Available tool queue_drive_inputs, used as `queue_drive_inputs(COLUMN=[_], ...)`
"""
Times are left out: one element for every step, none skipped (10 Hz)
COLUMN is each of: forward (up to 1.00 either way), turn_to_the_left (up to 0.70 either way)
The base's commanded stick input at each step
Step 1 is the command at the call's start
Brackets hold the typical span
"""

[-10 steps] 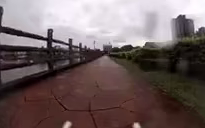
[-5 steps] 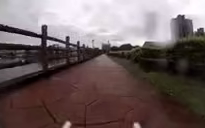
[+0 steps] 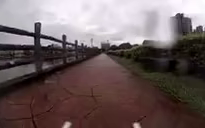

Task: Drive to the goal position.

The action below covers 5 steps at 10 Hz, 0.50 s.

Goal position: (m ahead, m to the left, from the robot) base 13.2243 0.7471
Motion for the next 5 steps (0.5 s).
queue_drive_inputs(forward=[0.50, 0.50, 0.50, 0.50, 0.50], turn_to_the_left=[0.00, 0.00, 0.00, 0.00, 0.00])
